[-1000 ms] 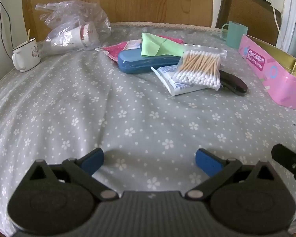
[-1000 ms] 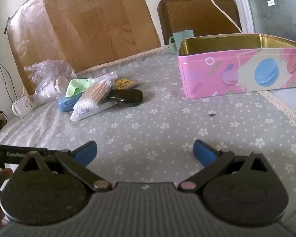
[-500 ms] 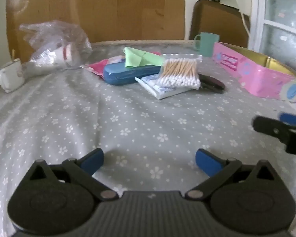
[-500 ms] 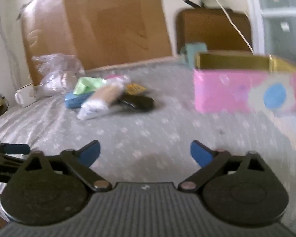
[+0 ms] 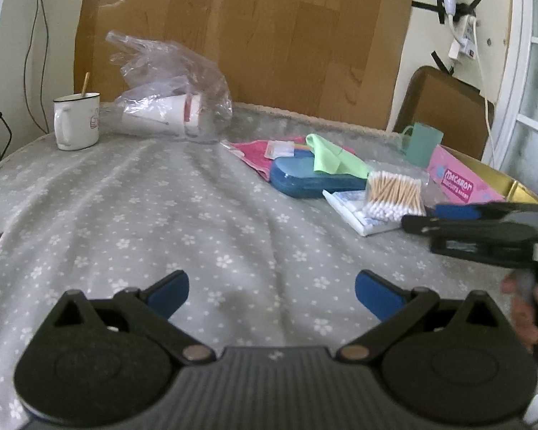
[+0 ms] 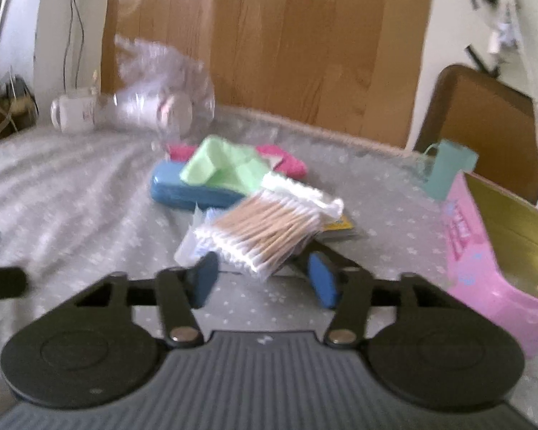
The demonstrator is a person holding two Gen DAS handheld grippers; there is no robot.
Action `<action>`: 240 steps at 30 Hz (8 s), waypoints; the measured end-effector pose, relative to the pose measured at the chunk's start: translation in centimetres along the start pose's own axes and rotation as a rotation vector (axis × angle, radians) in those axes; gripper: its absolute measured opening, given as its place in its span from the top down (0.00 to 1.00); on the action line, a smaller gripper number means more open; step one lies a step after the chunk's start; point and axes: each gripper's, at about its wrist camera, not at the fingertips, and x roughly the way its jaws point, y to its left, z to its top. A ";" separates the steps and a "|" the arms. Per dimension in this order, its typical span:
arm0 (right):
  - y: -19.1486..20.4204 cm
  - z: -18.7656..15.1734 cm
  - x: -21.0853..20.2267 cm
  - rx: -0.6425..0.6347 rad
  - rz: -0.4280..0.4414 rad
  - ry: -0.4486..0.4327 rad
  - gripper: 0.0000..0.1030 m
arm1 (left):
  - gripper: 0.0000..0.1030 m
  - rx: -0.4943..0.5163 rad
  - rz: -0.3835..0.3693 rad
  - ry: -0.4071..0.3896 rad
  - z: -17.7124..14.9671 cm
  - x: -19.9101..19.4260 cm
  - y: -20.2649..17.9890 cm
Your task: Organize soft objects
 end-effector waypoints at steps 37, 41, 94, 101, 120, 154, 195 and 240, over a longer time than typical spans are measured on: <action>1.5 -6.7 -8.7 -0.014 0.212 -0.054 0.54 | 0.55 0.177 -0.453 0.161 2.0 2.9 -12.4; -2.2 -5.7 -10.4 0.009 0.088 -0.180 0.54 | 0.53 0.282 -0.532 0.072 5.4 3.3 -18.2; -5.7 -3.9 -4.1 0.161 0.165 0.071 0.48 | 0.24 -0.073 -0.442 0.196 1.7 6.8 -6.1; -4.8 -6.5 -6.7 0.332 0.185 0.028 0.48 | 0.61 -0.016 -0.533 0.278 1.8 7.9 -11.6; -14.9 -3.5 -10.1 0.204 -0.228 -0.270 0.48 | 0.74 0.145 -0.782 0.222 10.3 12.3 -30.0; -7.7 3.0 0.0 0.134 0.186 -0.121 0.43 | 0.51 0.017 -0.010 0.013 3.1 7.5 -1.8; -0.8 -6.0 -6.8 0.039 0.245 0.048 0.34 | 0.54 0.034 -0.403 0.212 -0.8 4.7 -8.1; -14.4 -0.5 -6.3 0.283 -0.145 -0.274 0.50 | 0.18 0.040 -0.224 0.007 5.3 8.4 -6.6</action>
